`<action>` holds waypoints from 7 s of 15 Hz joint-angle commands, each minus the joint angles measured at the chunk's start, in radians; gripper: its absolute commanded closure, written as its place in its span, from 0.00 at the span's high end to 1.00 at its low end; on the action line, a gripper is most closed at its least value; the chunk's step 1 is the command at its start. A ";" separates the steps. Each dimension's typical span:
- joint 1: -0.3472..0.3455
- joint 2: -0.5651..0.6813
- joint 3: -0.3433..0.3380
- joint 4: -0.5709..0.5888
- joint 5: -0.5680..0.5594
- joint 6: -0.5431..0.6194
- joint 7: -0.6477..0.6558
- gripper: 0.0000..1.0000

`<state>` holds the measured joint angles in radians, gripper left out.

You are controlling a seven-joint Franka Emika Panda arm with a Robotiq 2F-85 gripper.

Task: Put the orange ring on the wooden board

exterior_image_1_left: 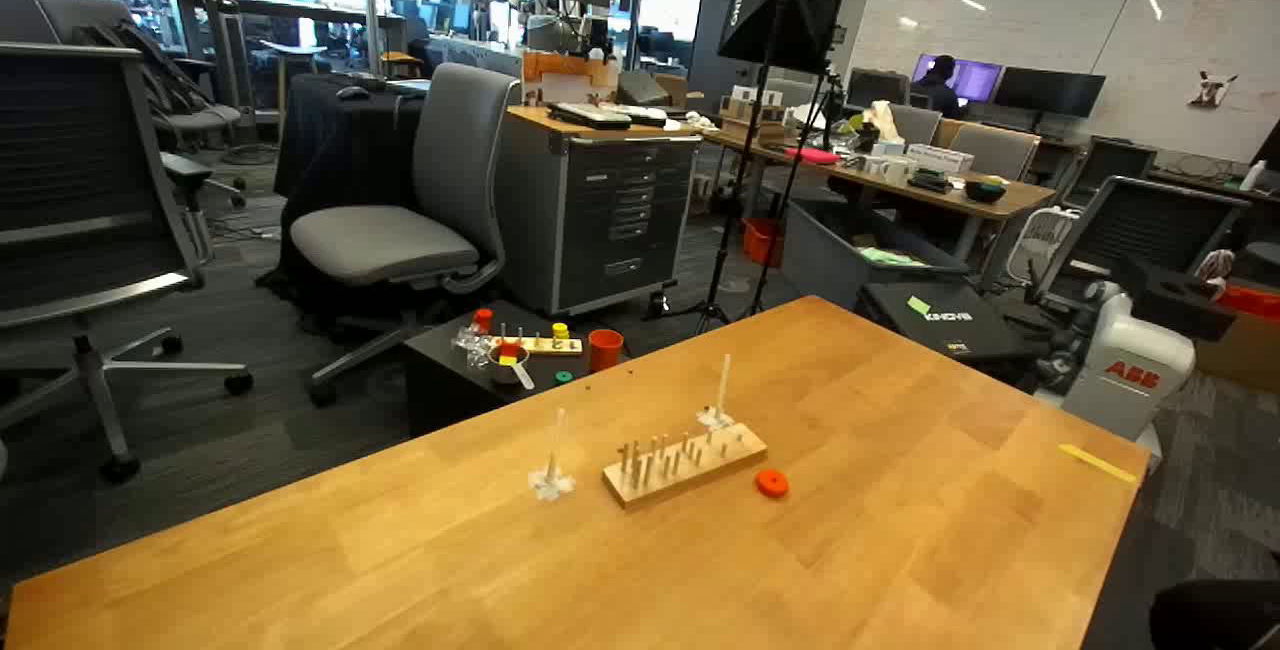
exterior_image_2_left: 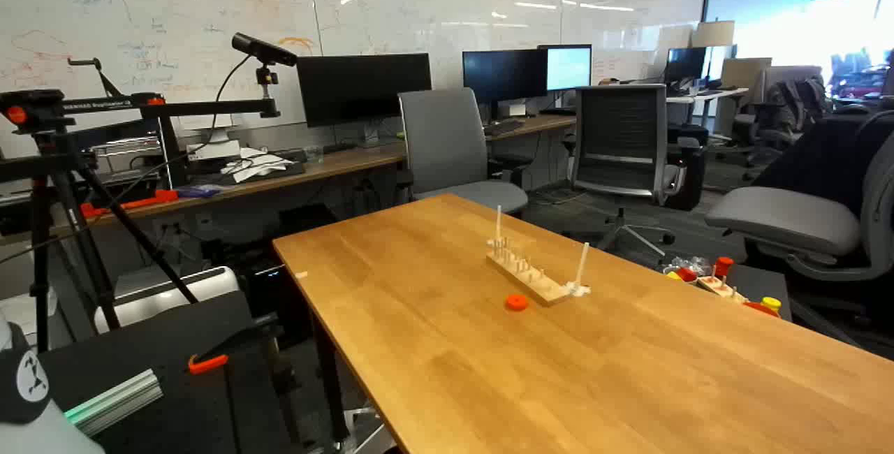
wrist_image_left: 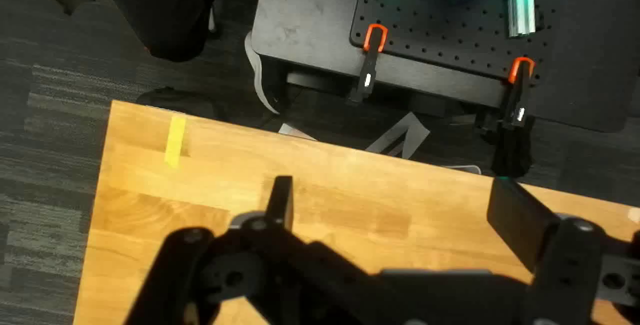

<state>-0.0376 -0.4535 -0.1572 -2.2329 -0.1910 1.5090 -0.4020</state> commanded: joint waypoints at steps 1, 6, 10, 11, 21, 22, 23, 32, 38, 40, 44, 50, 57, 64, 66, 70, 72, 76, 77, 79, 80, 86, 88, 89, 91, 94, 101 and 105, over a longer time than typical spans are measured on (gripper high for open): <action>0.002 0.000 -0.001 0.003 0.000 -0.001 0.001 1.00; -0.004 0.187 0.011 -0.009 -0.004 0.109 0.086 1.00; -0.025 0.442 0.015 0.040 0.077 0.362 0.293 1.00; -0.026 0.516 0.018 0.071 0.105 0.394 0.336 1.00; -0.040 0.689 0.055 0.121 0.279 0.567 0.352 1.00; -0.038 0.735 0.063 0.127 0.336 0.641 0.362 1.00; -0.035 0.803 0.076 0.155 0.402 0.704 0.377 1.00; 0.006 1.205 0.196 0.422 0.501 0.860 0.482 1.00; 0.097 1.252 0.125 0.543 0.312 0.768 0.577 1.00; 0.119 1.258 0.116 0.574 0.264 0.714 0.594 1.00; 0.134 1.278 0.128 0.603 0.238 0.709 0.606 1.00; 0.134 1.340 0.147 0.618 0.266 0.763 0.612 1.00; 0.141 1.391 0.150 0.635 0.267 0.836 0.628 1.00; 0.169 1.412 0.152 0.660 0.262 0.874 0.645 1.00; 0.166 1.407 0.157 0.656 0.272 0.876 0.648 1.00; 0.145 1.398 0.169 0.645 0.302 0.865 0.645 0.74; 0.134 1.393 0.171 0.640 0.319 0.864 0.642 0.58; 0.089 1.375 0.184 0.617 0.365 0.864 0.623 0.29; 0.074 1.372 0.188 0.612 0.381 0.862 0.617 0.20; 0.047 1.363 0.195 0.603 0.410 0.859 0.612 0.14; 0.036 1.363 0.197 0.603 0.421 0.860 0.610 0.14; 0.011 1.339 0.204 0.607 0.442 0.854 0.609 0.14; 0.023 1.323 0.204 0.612 0.434 0.853 0.614 0.14; 0.029 1.316 0.206 0.617 0.431 0.850 0.616 0.14; 0.048 1.301 0.209 0.629 0.422 0.847 0.620 0.14; 0.073 1.297 0.214 0.658 0.416 0.843 0.625 0.14; 0.102 1.363 0.211 0.747 0.412 0.812 0.631 0.14; 0.105 1.396 0.209 0.781 0.408 0.792 0.633 0.14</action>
<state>0.0640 0.9047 0.0516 -1.5205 0.2261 2.3459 0.2250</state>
